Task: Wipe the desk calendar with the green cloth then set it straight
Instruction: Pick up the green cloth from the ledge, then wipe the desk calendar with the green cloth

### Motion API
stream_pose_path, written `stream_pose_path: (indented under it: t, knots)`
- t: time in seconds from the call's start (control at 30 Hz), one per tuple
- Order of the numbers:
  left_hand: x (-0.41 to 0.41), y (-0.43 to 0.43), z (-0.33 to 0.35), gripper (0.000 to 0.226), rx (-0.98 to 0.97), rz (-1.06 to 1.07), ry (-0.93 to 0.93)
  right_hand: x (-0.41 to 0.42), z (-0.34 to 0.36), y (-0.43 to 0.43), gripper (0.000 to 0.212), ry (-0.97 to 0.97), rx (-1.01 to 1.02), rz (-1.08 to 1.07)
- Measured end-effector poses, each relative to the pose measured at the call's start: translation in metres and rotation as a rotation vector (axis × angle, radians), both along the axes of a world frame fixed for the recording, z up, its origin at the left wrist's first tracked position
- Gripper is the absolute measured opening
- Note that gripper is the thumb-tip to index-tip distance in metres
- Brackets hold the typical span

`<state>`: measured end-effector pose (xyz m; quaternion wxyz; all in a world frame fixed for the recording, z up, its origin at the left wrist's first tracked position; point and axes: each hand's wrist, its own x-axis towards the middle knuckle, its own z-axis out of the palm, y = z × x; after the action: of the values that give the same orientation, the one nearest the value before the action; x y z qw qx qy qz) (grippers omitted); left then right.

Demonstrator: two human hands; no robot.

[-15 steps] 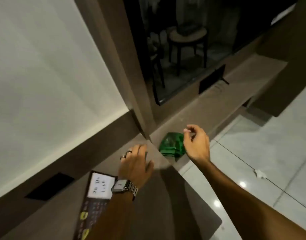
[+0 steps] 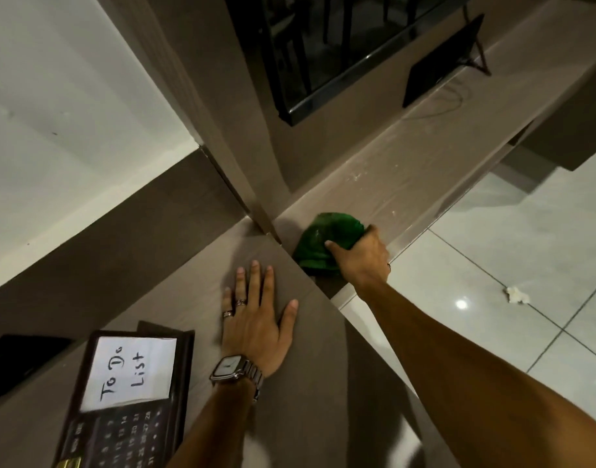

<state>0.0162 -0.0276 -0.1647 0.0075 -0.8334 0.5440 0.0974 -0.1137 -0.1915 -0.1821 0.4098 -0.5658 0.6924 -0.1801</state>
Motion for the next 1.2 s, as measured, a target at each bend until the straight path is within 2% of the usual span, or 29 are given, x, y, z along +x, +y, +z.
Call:
stream_pose_path:
  t: [0.23,0.3,0.37,0.47,0.53,0.6,0.73,0.83,0.9,0.97,1.1,1.2]
  knots:
    - [0.001,0.002,-0.008,0.074,-0.036,0.005,-0.006,0.004,-0.009,-0.002,0.06,-0.149,0.083,-0.087]
    - [0.002,0.002,-0.009,0.074,-0.033,0.0,0.001,0.006,-0.01,0.0,0.059,-0.188,0.066,-0.084]
    - [0.003,0.0,-0.007,0.074,-0.008,-0.006,0.021,0.007,-0.006,0.003,0.06,-0.309,0.061,-0.078]
    - [0.01,0.0,0.005,0.078,0.036,-0.03,0.131,0.006,0.011,0.014,0.047,-0.546,0.075,-0.071]
    - [0.016,0.003,0.025,0.081,0.001,-0.012,0.263,0.003,0.026,0.026,0.033,-0.6,0.024,-0.047]
    - [0.025,0.016,0.054,0.081,-0.099,0.006,0.295,0.002,0.047,0.043,0.028,-0.61,-0.058,0.001]
    - [0.04,0.067,0.113,0.082,-0.266,0.049,0.276,0.005,0.089,0.092,0.032,-0.618,-0.24,0.114]
    - [0.054,0.119,0.143,0.083,-0.299,0.091,0.161,0.018,0.109,0.144,0.056,-0.59,-0.254,0.224]
    - [0.061,0.155,0.154,0.086,-0.291,0.142,0.16,0.027,0.115,0.186,0.064,-0.542,-0.248,0.338]
    - [0.064,0.19,0.158,0.092,-0.272,0.2,0.21,0.034,0.116,0.225,0.058,-0.516,-0.326,0.438]
    - [0.059,0.239,0.148,0.112,-0.131,0.246,0.264,0.049,0.103,0.291,0.083,-0.432,-0.425,0.695]
    - [0.054,0.252,0.136,0.127,-0.069,0.233,0.351,0.057,0.09,0.326,0.082,-0.311,-0.511,0.908]
